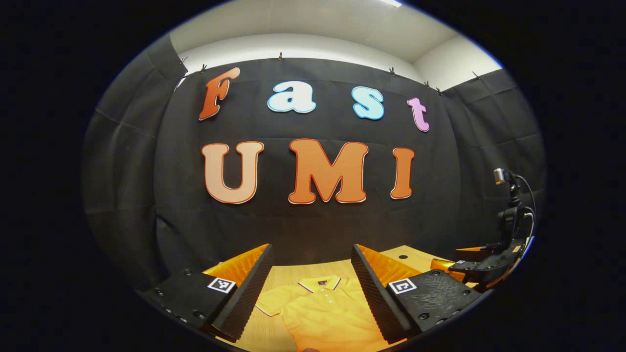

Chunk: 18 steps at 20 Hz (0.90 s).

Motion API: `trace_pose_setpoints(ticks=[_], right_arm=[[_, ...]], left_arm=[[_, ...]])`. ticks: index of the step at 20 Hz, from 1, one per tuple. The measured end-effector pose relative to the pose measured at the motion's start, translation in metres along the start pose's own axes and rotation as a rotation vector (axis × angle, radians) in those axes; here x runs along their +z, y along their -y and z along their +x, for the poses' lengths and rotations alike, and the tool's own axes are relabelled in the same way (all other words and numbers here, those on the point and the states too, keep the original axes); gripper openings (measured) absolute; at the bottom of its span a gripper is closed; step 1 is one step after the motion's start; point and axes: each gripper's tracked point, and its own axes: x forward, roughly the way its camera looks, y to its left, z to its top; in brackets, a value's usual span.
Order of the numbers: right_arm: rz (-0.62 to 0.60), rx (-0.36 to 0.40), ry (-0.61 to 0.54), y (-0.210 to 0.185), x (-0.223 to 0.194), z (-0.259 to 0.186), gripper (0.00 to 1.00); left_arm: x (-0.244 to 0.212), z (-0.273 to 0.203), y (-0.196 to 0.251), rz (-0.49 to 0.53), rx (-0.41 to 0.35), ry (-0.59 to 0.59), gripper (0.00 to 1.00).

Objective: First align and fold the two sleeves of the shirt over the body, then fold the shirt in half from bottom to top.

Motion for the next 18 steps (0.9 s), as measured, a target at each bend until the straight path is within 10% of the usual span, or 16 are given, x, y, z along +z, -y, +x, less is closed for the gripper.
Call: trace_pose_setpoints(ticks=[18], right_arm=[[0.054,-0.034,-0.512,0.033,-0.134,0.186,0.9]], left_arm=[[-0.025,0.02,-0.046,0.106,0.215,-0.1,0.99]])
